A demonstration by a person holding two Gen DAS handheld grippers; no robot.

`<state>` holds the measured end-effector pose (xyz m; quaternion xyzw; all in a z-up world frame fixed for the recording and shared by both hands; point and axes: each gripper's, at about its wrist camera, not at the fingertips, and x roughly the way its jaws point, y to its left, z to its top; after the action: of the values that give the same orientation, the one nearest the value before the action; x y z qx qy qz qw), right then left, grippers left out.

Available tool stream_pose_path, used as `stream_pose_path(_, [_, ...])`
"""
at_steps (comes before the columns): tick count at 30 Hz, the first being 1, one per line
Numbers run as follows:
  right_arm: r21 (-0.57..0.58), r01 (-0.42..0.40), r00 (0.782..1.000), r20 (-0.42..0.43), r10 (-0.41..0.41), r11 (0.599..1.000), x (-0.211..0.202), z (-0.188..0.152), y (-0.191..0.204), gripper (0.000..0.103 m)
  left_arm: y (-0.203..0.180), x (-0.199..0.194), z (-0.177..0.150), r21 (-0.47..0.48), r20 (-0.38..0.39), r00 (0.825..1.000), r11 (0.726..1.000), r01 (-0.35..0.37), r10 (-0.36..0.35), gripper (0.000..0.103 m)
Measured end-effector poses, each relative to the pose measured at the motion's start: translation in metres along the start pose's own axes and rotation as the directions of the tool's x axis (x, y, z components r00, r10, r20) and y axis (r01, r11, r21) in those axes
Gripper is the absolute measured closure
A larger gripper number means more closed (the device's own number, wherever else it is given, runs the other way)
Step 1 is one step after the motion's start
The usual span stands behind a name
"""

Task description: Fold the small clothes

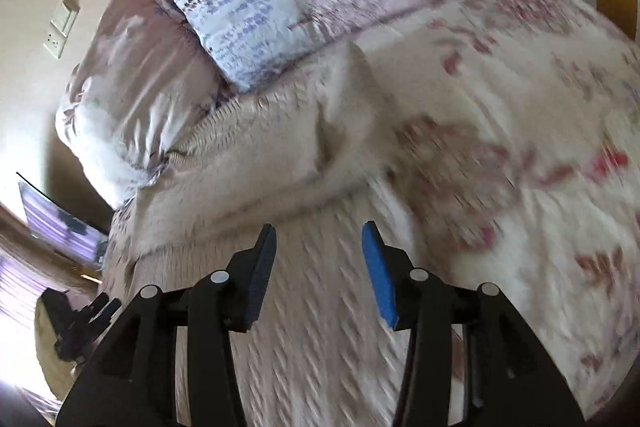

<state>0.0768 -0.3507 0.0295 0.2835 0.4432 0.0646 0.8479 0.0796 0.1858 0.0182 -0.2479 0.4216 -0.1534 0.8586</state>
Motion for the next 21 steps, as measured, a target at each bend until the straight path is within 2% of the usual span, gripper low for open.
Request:
stream_pose_path(5, [0.01, 0.004, 0.999, -0.052, -0.003, 1.0, -0.017, -0.03, -0.022, 0.056, 0.01, -0.012, -0.026, -0.034, -0.038, 0.999, 0.999, 0.022, -0.023, 0.041])
stream_pose_path(10, [0.003, -0.066, 0.991, -0.113, 0.066, 0.998, -0.027, -0.062, -0.028, 0.057, 0.007, -0.023, -0.048, -0.049, -0.055, 0.995, 0.995, 0.082, -0.085, 0.045])
stream_pose_path(15, [0.009, -0.165, 0.976, -0.141, 0.165, 0.986, -0.036, -0.088, -0.028, 0.058, 0.002, -0.025, -0.071, -0.082, -0.097, 0.979, 0.982, 0.171, -0.178, 0.058])
stream_pose_path(17, [0.018, -0.198, 0.968, -0.153, 0.199, 0.98, -0.038, -0.095, -0.028, 0.061, -0.001, -0.025, -0.079, -0.083, -0.107, 0.974, 0.978, 0.192, -0.2, 0.062])
stream_pose_path(21, [0.025, -0.25, 0.953, -0.172, 0.25, 0.968, -0.042, -0.111, -0.028, 0.063, -0.002, -0.026, -0.091, -0.088, -0.13, 0.959, 0.966, 0.243, -0.253, 0.064])
